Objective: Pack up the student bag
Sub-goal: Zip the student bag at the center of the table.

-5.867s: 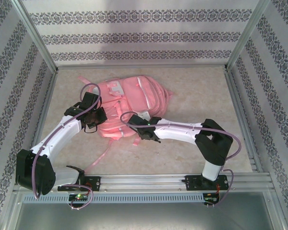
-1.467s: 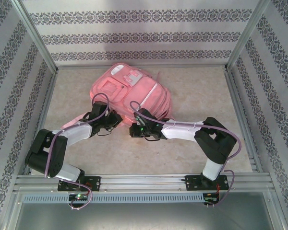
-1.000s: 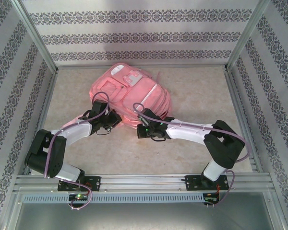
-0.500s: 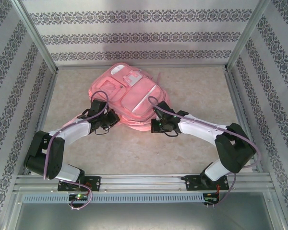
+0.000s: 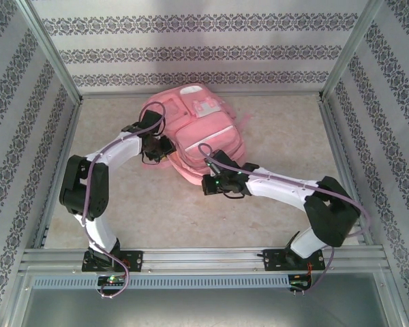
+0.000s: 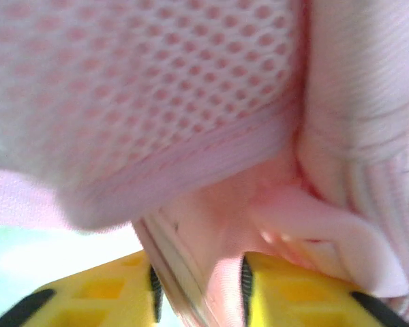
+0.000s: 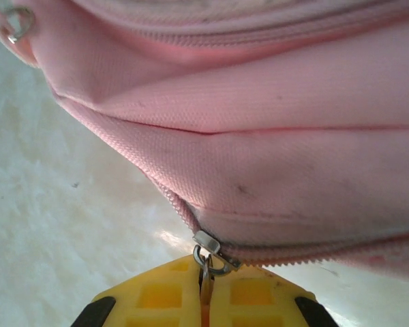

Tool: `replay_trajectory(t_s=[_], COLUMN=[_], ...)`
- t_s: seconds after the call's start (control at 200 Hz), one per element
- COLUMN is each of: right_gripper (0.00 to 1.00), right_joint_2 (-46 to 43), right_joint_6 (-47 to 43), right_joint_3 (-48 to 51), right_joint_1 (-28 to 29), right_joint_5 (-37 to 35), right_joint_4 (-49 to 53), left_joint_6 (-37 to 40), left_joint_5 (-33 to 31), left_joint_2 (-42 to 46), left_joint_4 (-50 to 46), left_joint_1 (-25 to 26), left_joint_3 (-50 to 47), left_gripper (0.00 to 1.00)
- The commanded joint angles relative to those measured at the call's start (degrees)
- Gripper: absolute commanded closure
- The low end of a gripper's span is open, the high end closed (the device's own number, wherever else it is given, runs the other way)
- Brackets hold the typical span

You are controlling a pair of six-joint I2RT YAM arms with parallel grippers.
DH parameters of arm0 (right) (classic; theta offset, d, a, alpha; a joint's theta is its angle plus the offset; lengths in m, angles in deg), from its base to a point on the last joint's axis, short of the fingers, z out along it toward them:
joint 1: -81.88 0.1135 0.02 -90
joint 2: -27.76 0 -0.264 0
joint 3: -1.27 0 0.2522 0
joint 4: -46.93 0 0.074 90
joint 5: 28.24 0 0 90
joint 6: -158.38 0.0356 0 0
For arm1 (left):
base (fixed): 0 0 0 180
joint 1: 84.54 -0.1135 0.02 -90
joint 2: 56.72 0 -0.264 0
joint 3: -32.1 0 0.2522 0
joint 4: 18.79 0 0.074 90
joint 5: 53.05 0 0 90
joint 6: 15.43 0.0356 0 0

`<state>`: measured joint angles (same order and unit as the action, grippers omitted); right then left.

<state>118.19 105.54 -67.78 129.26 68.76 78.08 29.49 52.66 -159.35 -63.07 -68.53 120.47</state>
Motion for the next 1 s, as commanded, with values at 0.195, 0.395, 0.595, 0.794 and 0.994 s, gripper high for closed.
replay_trajectory(t_s=[0.195,0.395,0.595,0.794,0.994], right_gripper=[1.0,1.0,1.0,1.0,1.0], right_joint_2=[8.36,10.29,10.29,8.94,8.7], right_joint_6=[7.93,9.83,10.44,10.64,10.98], right_joint_3=[-7.72,-8.21,-7.64,-6.09,-5.89], right_joint_1=[3.43,3.43,3.42,3.42,3.43], right_joint_5=[7.08,8.81,9.25,8.38,8.11], right_joint_4=[-6.31,-9.0,-9.88,-9.9,-9.98], left_joint_6=[-1.0,-9.47,-11.78,-12.38,-13.34], left_joint_5=[2.25,9.57,12.63,14.08,14.24], left_joint_2=[12.31,22.82,24.15,24.2,20.58], left_joint_4=[2.23,15.6,24.57,30.72,33.19], left_joint_1=[-2.57,-2.34,-0.62,0.98,2.63], left_joint_3=[-7.34,-24.8,-30.61,-30.96,-30.97], left_gripper=[0.49,0.44,0.39,0.46,0.56])
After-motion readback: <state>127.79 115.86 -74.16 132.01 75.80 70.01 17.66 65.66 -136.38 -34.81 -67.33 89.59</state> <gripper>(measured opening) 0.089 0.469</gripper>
